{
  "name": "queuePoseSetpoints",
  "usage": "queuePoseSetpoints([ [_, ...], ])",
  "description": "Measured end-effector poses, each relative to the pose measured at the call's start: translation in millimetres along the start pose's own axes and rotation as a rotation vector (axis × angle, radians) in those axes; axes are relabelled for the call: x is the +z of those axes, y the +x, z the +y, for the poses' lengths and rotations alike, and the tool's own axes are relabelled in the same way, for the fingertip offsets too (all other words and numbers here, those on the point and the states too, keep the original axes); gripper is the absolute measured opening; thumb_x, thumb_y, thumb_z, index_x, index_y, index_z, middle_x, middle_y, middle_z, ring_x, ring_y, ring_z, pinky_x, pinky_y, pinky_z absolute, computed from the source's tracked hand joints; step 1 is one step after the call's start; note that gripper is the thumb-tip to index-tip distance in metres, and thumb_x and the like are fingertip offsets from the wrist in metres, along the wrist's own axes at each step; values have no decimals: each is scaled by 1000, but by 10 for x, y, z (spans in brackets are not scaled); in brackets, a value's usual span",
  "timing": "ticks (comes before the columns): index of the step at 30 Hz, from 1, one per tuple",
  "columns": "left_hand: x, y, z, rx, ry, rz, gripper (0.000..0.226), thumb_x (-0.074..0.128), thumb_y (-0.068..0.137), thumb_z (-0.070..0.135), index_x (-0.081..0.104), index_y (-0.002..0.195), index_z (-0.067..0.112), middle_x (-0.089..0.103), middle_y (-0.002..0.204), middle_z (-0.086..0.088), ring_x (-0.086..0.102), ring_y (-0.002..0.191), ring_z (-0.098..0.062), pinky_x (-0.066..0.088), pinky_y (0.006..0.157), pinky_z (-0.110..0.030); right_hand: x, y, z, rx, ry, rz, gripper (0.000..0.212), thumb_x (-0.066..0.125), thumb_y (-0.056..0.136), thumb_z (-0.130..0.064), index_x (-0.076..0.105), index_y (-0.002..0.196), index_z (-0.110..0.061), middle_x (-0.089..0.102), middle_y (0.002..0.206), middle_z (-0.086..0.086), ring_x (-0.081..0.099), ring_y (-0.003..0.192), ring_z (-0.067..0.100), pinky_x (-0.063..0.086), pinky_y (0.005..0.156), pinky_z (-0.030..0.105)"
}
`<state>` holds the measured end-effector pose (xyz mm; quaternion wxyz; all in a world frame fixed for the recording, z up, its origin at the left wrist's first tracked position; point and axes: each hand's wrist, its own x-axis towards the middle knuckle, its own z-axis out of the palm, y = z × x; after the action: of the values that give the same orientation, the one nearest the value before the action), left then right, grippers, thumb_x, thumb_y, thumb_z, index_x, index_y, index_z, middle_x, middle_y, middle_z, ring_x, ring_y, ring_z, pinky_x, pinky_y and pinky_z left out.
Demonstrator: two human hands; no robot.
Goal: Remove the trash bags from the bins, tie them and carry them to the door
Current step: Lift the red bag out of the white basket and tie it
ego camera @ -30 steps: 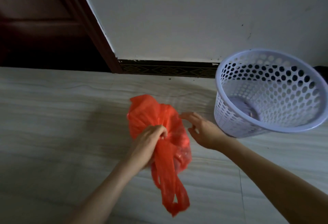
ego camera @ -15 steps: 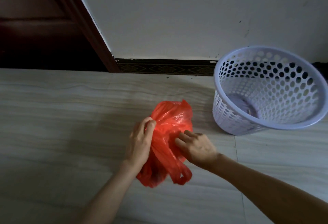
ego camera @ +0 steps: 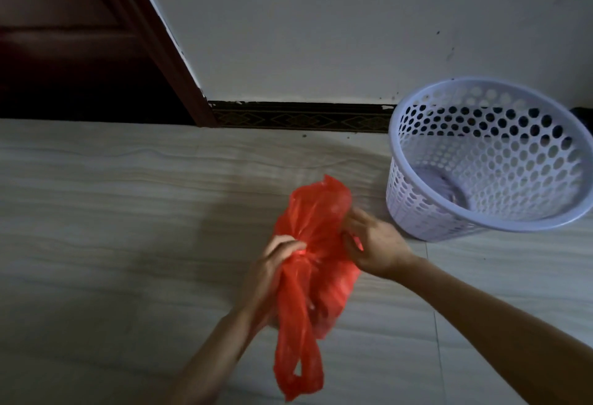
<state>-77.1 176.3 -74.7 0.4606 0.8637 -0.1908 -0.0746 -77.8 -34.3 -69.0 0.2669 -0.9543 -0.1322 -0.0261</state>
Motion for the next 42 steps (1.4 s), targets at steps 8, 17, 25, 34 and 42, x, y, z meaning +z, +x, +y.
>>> queuePoseSetpoints([
  [8,-12,52,-41,120,157,-4,42,53,68,-10,69,102,7,46,103,11,47,98,4,32,94,-2,133,-6,-9,-120,-148,-180,52,34,84,-41,40,135,-31,62,119,-2,60,109,24,56,67,38],
  [17,66,114,-87,121,34,254,21,65,69,2,65,75,22,45,102,13,53,96,4,41,89,-11,47,32,-90,63,69,-413,33,50,87,-37,60,118,-30,67,110,0,60,101,25,45,81,30],
  [25,156,117,-156,66,25,289,17,51,69,9,61,72,22,35,88,20,49,77,-5,39,75,-11,59,249,-225,187,372,-146,41,62,82,-17,55,121,-6,62,110,14,57,101,25,36,86,19],
  [34,163,86,-185,156,66,259,14,51,72,14,59,81,22,48,88,8,51,94,-12,42,85,-22,212,336,-246,151,220,-255,19,54,83,-17,61,98,-7,57,105,13,53,101,29,41,88,36],
  [42,-97,8,-265,165,489,86,25,42,80,40,55,88,20,39,113,-2,38,106,-24,31,89,-32,143,188,-109,-43,-238,-166,27,37,82,-33,58,94,-21,56,88,7,58,80,28,47,39,32],
])
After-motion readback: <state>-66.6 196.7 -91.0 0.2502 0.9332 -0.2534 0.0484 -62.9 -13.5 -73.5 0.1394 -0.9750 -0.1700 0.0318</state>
